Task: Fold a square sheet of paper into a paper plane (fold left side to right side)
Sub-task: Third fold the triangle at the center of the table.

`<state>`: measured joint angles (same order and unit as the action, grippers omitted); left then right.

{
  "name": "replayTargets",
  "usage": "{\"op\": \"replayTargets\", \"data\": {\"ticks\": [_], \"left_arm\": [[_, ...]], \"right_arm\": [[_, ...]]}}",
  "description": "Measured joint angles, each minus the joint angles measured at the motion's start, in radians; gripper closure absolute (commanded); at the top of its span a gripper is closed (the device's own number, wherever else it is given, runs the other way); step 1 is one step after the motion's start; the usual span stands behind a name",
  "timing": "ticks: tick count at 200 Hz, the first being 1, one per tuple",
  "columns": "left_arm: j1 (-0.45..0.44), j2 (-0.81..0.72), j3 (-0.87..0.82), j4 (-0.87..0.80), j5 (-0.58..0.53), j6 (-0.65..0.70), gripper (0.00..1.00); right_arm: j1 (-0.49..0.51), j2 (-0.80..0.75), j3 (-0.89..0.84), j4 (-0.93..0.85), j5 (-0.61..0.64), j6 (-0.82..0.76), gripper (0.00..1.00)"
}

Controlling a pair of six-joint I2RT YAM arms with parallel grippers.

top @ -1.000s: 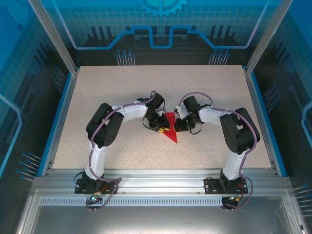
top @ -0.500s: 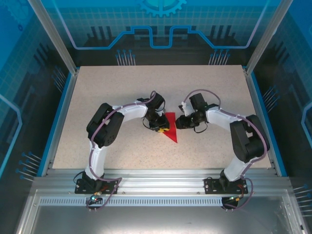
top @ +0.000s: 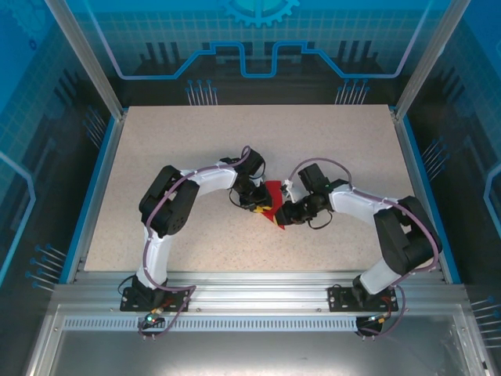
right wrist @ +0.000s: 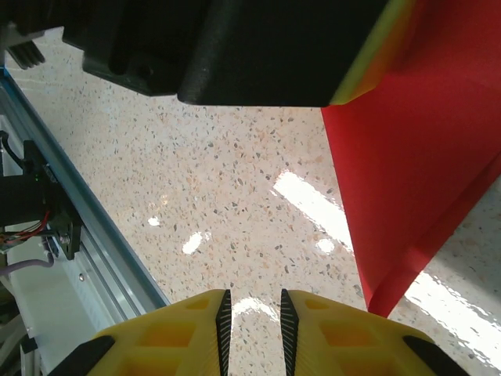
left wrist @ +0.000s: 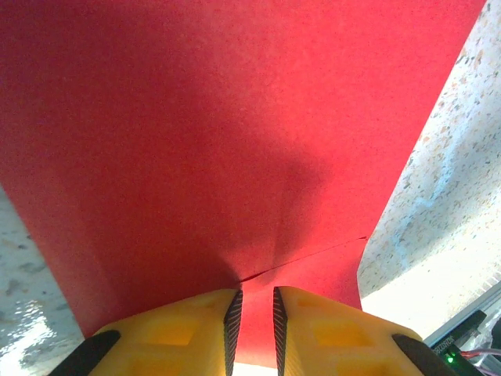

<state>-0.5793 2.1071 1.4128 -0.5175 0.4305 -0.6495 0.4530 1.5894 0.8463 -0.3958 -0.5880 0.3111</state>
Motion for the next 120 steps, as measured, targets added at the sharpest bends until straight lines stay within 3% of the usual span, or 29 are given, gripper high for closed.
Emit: {"op": "replayTargets", "data": {"ticks": [120], "left_arm": [[-0.004,0.000,0.005,-0.005,-0.013,0.000,0.76]], "right_arm": [[0.026,0.143,0.077,-0.055,0.086,0.000,0.75]]}}
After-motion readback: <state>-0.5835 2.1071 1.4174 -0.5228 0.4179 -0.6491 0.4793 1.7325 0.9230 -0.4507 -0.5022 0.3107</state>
